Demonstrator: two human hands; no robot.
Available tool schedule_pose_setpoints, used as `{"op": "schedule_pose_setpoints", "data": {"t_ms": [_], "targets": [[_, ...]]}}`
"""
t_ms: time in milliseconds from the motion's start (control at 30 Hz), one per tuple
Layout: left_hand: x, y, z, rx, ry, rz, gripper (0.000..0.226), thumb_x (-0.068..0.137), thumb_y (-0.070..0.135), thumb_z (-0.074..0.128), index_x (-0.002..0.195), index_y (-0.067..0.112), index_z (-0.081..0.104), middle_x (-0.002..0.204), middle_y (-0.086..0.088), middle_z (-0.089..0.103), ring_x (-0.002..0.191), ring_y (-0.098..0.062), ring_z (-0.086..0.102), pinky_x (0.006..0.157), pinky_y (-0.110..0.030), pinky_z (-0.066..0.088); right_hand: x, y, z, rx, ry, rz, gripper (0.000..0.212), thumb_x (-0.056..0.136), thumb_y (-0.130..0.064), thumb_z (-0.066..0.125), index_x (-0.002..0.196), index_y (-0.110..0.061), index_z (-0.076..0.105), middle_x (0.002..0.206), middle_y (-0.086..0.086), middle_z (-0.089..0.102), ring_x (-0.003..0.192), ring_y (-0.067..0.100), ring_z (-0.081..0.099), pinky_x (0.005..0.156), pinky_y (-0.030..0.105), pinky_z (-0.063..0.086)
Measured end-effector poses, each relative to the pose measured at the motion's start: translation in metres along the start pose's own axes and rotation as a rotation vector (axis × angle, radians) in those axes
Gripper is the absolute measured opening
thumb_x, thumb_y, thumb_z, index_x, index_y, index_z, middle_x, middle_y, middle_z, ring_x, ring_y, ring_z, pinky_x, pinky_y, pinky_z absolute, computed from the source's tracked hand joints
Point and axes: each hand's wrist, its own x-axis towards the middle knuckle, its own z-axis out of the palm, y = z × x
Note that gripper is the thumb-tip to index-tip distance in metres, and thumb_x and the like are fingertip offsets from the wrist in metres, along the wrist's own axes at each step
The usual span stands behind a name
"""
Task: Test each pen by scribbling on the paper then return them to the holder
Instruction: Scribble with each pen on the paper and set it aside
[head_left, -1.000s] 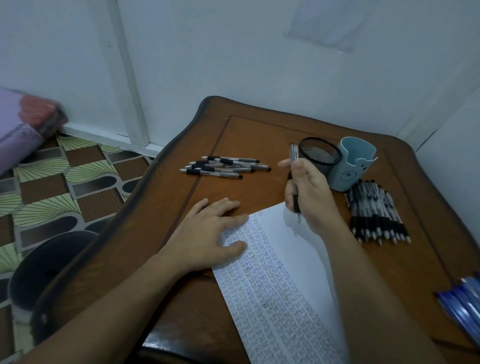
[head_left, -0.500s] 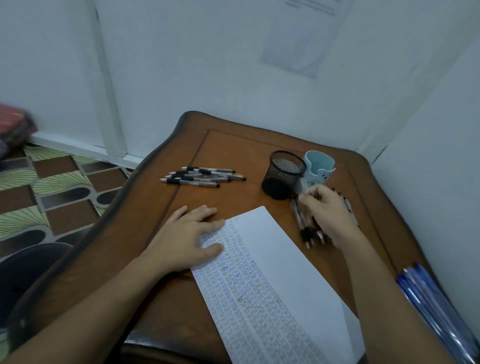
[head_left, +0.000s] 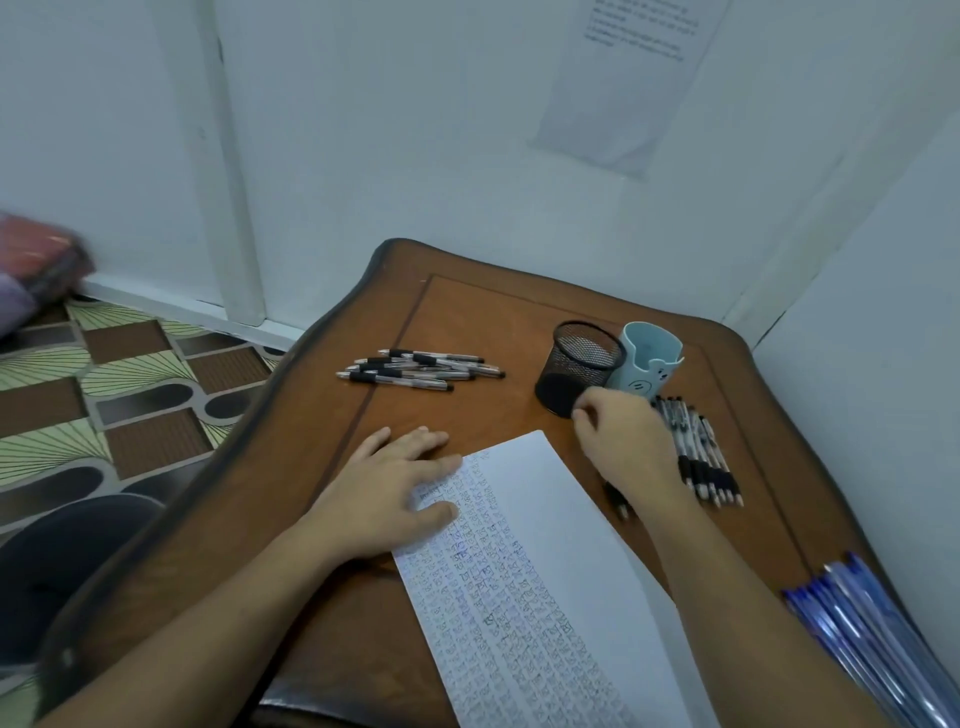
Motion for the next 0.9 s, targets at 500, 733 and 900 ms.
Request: {"op": "schedule_pose_setpoints", "data": {"t_ms": [500, 733, 900], "targets": [[0.001, -0.005, 0.0, -0.017, 0.033, 0.019, 0.082, 0.073, 0.077, 0.026, 0.145, 0.039, 0.039, 0.157, 0.016, 0.023, 0.144, 0.003, 0.009, 0.115, -0.025, -0.006, 0.057, -0.085, 0.058, 0.274, -0.279, -0.329, 0.002, 0.095, -0.024, 0.063, 0.096, -0.024, 0.061, 0.099, -0.007, 0.05, 0.092, 0.012, 0.051, 0.075, 0.026, 0.039], [-0.001, -0.002, 0.0, -0.044, 0.066, 0.009, 0.081, 0.071, 0.077, 0.028, 0.142, 0.041, 0.042, 0.155, 0.018, 0.026, 0.143, 0.004, 0.012, 0.116, -0.025, -0.004, 0.028, -0.054, 0.031, 0.836, -0.174, -0.097, 0.007, 0.098, -0.02, 0.061, 0.092, -0.023, 0.06, 0.095, 0.0, 0.071, 0.075, 0.014, 0.063, 0.064, 0.026, 0.051], [0.0, -0.001, 0.0, -0.064, 0.078, 0.0, 0.082, 0.069, 0.077, 0.03, 0.141, 0.041, 0.045, 0.154, 0.019, 0.028, 0.136, 0.013, 0.01, 0.114, -0.022, -0.006, 0.004, -0.049, 0.008, 1.735, -0.007, 0.139, 0.003, 0.09, -0.01, 0.065, 0.091, -0.008, 0.062, 0.1, 0.013, 0.075, 0.086, 0.022, 0.072, 0.067, 0.029, 0.061]]}}
